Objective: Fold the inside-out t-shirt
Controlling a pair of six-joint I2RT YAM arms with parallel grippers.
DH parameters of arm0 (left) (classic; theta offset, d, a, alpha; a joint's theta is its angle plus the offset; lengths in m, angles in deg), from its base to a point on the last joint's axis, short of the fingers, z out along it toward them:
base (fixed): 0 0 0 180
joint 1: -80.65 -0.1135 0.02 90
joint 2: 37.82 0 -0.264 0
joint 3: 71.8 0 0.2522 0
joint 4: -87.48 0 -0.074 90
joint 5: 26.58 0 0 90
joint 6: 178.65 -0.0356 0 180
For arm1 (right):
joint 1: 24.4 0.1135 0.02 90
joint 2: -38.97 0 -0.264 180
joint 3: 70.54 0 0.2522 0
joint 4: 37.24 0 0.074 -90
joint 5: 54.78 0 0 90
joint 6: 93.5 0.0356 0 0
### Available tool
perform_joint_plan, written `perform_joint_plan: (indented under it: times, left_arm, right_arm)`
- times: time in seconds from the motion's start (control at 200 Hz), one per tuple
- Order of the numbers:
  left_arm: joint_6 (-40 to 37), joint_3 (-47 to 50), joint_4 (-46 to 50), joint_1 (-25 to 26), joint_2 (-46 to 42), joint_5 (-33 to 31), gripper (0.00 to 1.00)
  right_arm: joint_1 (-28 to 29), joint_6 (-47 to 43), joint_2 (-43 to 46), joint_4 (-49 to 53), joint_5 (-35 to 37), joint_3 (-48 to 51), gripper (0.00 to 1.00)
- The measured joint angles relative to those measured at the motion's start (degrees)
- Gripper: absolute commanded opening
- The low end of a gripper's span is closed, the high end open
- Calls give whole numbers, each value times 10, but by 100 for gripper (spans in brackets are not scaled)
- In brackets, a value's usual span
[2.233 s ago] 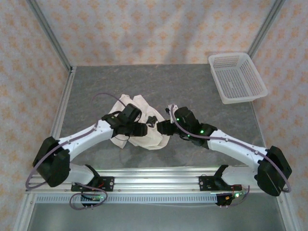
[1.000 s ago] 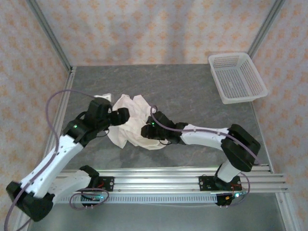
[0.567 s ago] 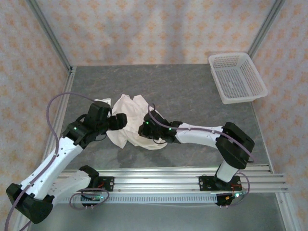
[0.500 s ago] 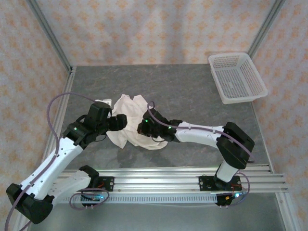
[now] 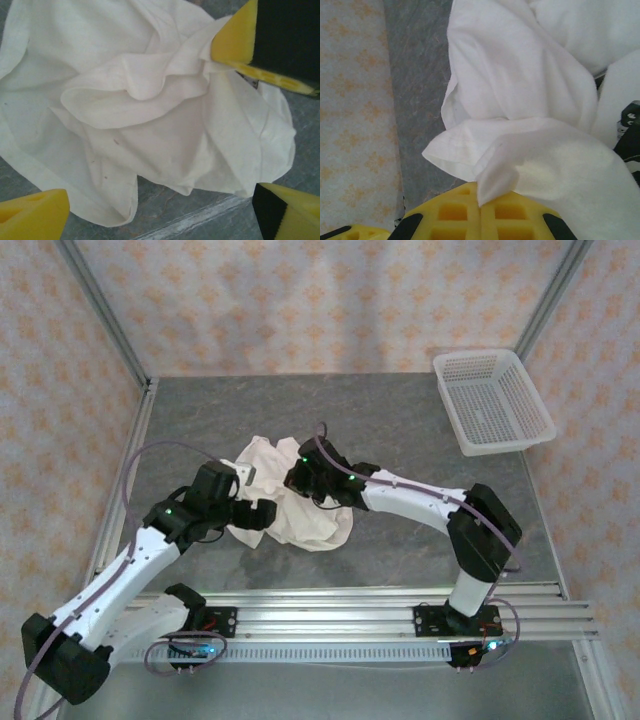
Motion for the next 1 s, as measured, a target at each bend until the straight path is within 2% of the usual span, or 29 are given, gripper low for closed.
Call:
perform_joint_plan:
  times: [0.275,0.36,0.415,0.48,0.52,0.766,1.001]
  left_arm:
    - [-15,5,-97,1,112,-25,78]
    - [-20,12,-128,1,139,-33,66]
    - [-28,15,-143,2,151,-37,63]
    - [-40,15,-159,6,166,-40,46]
    - [-47,15,-165,9,172,-41,42]
    - [-110,5,-177,11,213,-23,47]
    - [-130,3,-177,11,220,8,55]
  right_arm:
    - [-5,-25,-8,43,-59,-25,3]
    - [-5,-30,-8,49,-68,-28,3]
    - [-5,-32,-9,53,-71,-30,3]
    - [-6,-33,-9,57,-76,-32,3]
    - [-6,-35,-10,60,-79,-34,3]
    - [-10,-41,-12,72,-91,-42,4]
    - [-14,-49,-12,89,-99,-48,3]
